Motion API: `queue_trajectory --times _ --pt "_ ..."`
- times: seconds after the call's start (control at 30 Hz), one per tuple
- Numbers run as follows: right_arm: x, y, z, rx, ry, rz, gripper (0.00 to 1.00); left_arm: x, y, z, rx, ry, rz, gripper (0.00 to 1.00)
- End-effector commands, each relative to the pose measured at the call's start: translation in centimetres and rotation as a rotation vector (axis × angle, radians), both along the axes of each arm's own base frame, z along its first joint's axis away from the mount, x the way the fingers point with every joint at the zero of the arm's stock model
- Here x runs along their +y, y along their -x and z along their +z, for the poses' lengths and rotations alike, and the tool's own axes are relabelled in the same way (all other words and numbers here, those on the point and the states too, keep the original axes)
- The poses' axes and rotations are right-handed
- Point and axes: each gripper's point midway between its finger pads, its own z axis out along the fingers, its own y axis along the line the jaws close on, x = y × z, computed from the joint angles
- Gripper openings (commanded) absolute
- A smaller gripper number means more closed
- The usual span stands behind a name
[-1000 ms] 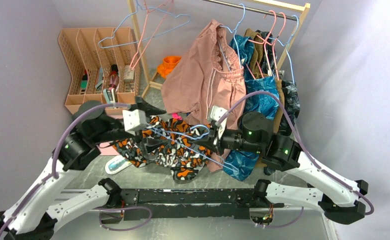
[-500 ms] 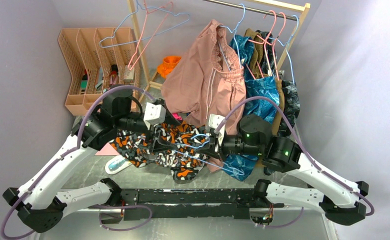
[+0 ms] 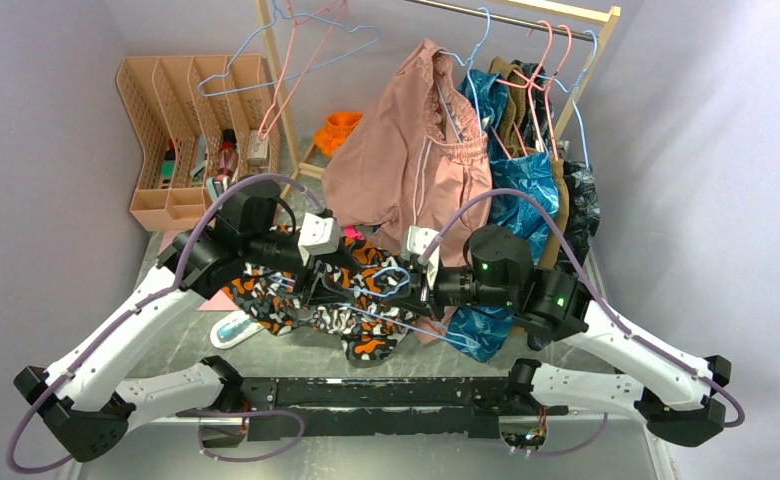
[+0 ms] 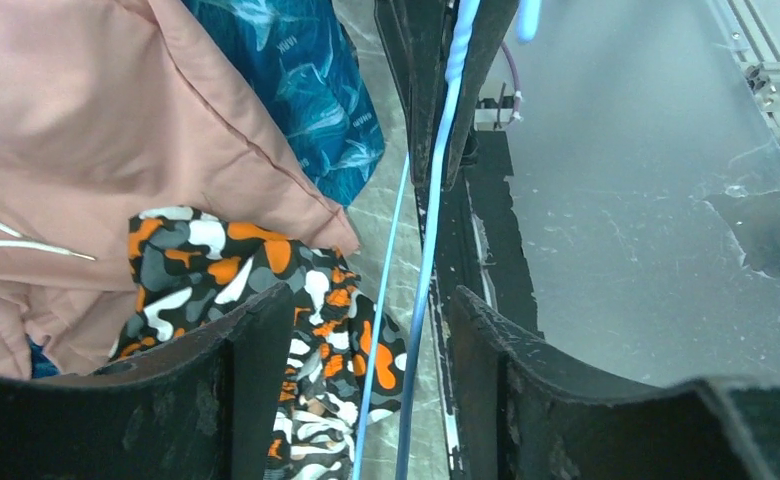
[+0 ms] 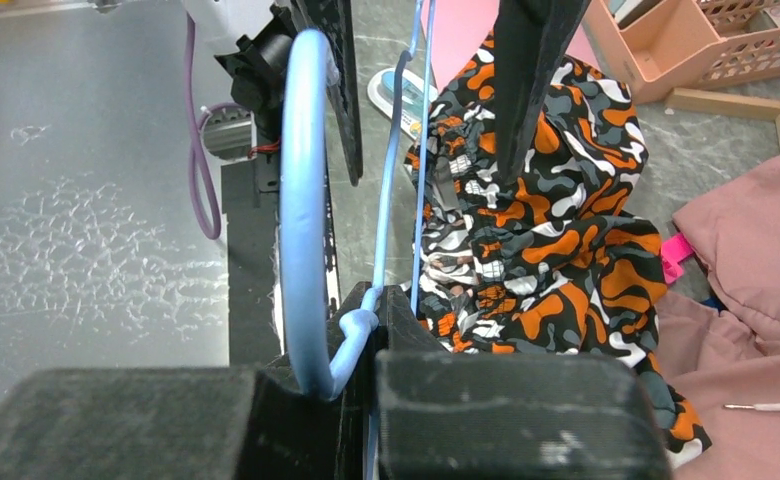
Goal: Place the shorts on the hanger
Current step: Pick up the hanger from the clothesline.
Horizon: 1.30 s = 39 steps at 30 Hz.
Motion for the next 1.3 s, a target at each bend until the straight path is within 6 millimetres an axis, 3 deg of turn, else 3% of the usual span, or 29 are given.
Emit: queue_trajectory --times 0.0,0.17,0.33,0.37,0.43,0.57,0.73,0.9,1.07,1.27 --pt "0.6 0.2 2.2 -0.018 -0.071 0.018 0.00 0.0 0.6 -1.0 0.011 0.001 -0.031 0.61" --pt "0.9 0.4 2.5 -0.012 -0.091 0.031 0.00 0.0 0.5 -1.9 0.018 -0.003 -0.018 0.47" --pt "1.1 0.5 2.3 0.006 -0.081 0.042 0.00 -0.2 0.1 -1.5 0.000 0.014 0.000 0.09" --pt "1.1 0.7 2.2 0.014 -0.075 0.046 0.00 -0.2 -0.1 -1.4 -0.007 0.016 0.011 0.07" --pt "1.0 0.7 2.0 0.038 -0.064 0.036 0.05 -0.2 -0.4 -1.2 -0.021 0.024 0.033 0.07" --pt "0.6 0.9 2.0 0.074 -0.066 0.015 0.38 -0.1 -0.3 -0.9 -0.040 0.053 0.041 0.07" --pt "0.3 0.6 3.1 0.097 -0.157 -0.044 0.50 -0.2 0.1 -0.7 -0.040 0.075 0.022 0.07" --pt "0.5 -0.1 4.5 0.107 -0.251 -0.094 0.50 -0.2 0.4 -0.8 -0.032 0.076 0.005 0.07" --pt "1.2 -0.5 5.5 0.129 -0.290 -0.104 0.44 0.0 0.6 -0.9 -0.039 0.079 0.001 0.07" --pt "2.2 -0.4 5.8 0.152 -0.296 -0.074 0.25 0.1 0.6 -0.8 -0.050 0.078 0.000 0.07"
